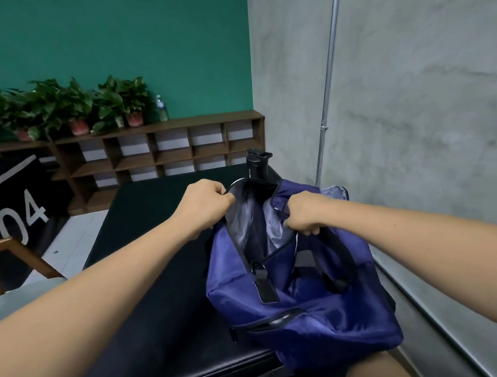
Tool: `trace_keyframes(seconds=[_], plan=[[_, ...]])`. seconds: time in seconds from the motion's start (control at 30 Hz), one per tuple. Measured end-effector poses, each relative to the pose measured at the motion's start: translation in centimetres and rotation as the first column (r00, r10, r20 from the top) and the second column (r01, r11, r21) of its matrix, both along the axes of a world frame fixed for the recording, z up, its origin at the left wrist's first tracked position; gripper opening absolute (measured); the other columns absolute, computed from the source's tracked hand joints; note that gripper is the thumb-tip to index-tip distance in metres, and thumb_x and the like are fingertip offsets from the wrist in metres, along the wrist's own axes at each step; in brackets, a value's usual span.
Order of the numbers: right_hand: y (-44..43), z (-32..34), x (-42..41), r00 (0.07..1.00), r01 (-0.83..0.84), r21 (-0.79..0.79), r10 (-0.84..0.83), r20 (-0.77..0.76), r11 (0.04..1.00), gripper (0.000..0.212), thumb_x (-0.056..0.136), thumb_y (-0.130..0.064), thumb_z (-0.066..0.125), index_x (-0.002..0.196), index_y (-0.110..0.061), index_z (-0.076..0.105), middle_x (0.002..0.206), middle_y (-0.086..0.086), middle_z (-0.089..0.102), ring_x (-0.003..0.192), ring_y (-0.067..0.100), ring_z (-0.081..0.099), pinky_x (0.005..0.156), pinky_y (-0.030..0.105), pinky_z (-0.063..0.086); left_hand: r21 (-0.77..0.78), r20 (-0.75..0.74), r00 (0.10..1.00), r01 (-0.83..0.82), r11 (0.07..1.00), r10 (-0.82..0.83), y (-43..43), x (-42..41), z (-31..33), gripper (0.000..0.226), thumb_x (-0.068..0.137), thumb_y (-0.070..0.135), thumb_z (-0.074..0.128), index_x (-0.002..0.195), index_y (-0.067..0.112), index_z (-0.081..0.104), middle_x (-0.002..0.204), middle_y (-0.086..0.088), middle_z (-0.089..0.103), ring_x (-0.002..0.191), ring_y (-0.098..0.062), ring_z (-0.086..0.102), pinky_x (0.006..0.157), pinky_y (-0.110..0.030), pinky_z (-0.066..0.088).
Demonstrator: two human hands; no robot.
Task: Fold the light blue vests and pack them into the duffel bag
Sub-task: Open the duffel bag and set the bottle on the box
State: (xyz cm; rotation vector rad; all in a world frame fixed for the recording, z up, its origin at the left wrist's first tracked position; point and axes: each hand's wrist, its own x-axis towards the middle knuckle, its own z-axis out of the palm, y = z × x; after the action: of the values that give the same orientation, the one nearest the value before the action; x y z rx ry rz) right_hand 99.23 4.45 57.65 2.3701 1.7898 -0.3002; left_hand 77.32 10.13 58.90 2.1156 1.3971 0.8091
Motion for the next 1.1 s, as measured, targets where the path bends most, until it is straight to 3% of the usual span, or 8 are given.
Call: trace_keyframes(seconds=[0.1,0.23,0.4,0.5,0.67,0.8,0.93,1.1], plan=[[-0.1,2.8,2.3,0.999,0.023,0.177,-0.019,-0.029,0.984,0.039,0.093,-0.026,0.051,0.062,-0.013,0.07,0.049,0.005,0.066,0.044,0.018,0.065,0.053,0.023,0.049,0.038,0.02,0.999,-0.044,0.998,0.044,0.7,-0.1,1.5,0.035,0.094,0.027,0.068,0.067,0.009,0.056,0.062,-0.003,0.058,0.059,-0.02,0.048,0.05,-0.027,0.037],[0.1,6.4,4.9,1.0,0.028,0.457,-0.019,-0.023,0.889,0.038,0.097,-0.032,0.055,0.064,-0.015,0.049,0.072,0.011,0.058,0.075,0.035,0.059,0.064,0.032,0.04,0.146,0.103,0.992,-0.088,0.985,0.073,1.2,0.3,4.5,0.027,0.096,0.026,0.068,0.076,0.008,0.066,0.072,-0.004,0.068,0.068,-0.018,0.057,0.055,-0.03,0.038],[-1.0,9.4,7.2,0.994,0.089,0.656,-0.027,-0.104,0.75,0.039,0.096,-0.029,0.053,0.064,-0.007,0.05,0.065,0.014,0.054,0.066,0.035,0.054,0.053,0.033,0.036,0.363,0.165,0.981,-0.16,0.918,0.106,0.8,0.8,7.9,0.029,0.096,0.027,0.064,0.074,0.008,0.057,0.069,-0.003,0.063,0.07,-0.018,0.055,0.056,-0.021,0.034],[-2.5,8.5,8.2,0.978,0.138,0.613,-0.009,-0.209,0.778,0.038,0.096,-0.029,0.05,0.07,-0.003,0.057,0.065,0.018,0.068,0.061,0.032,0.067,0.059,0.035,0.052,0.356,0.139,0.987,-0.13,0.925,0.085,-0.6,1.1,6.9,0.029,0.095,0.028,0.062,0.075,0.009,0.055,0.068,-0.003,0.062,0.066,-0.018,0.056,0.054,-0.028,0.037],[-3.9,3.4,9.7,0.969,0.146,0.248,-0.088,-0.23,0.958,0.039,0.097,-0.024,0.045,0.085,0.003,0.07,0.068,0.018,0.075,0.057,0.03,0.073,0.042,0.022,0.043,0.016,-0.16,0.986,0.041,0.999,-0.038,-2.0,1.5,0.6,0.006,0.089,0.017,0.061,0.091,0.013,0.057,0.058,-0.005,0.071,0.041,-0.015,0.063,0.041,-0.023,0.044],[-4.3,1.8,9.6,0.995,0.063,0.242,-0.041,-0.093,0.968,0.025,0.098,-0.024,0.05,0.078,-0.011,0.058,0.066,0.009,0.068,0.065,0.03,0.067,0.05,0.027,0.045,0.039,-0.314,0.948,0.072,0.997,-0.056,-1.8,1.4,-1.8,0.017,0.087,0.021,0.064,0.097,0.017,0.052,0.078,-0.004,0.07,0.068,-0.024,0.069,0.064,-0.036,0.057],[-4.8,1.9,9.0,0.996,0.005,0.338,-0.034,0.081,0.941,0.016,0.096,-0.025,0.057,0.092,-0.016,0.044,0.098,0.011,0.063,0.086,0.034,0.057,0.066,0.037,0.042,0.141,-0.439,0.897,0.125,0.982,-0.052,-1.9,1.6,-2.9,0.037,0.081,0.025,0.068,0.105,0.022,0.04,0.093,-0.001,0.062,0.078,-0.028,0.063,0.066,-0.042,0.055],[-6.3,0.2,4.6,0.847,-0.53,0.348,0.503,0.172,0.773,0.041,0.088,-0.038,0.055,0.128,-0.031,0.053,0.116,-0.004,0.065,0.112,0.023,0.06,0.1,0.044,0.043,0.315,-0.594,0.759,0.524,0.791,-0.267,-2.3,2.5,-4.5,0.039,0.082,0.035,0.071,0.117,0.036,0.055,0.12,0.008,0.048,0.108,-0.022,0.05,0.089,-0.045,0.049]])
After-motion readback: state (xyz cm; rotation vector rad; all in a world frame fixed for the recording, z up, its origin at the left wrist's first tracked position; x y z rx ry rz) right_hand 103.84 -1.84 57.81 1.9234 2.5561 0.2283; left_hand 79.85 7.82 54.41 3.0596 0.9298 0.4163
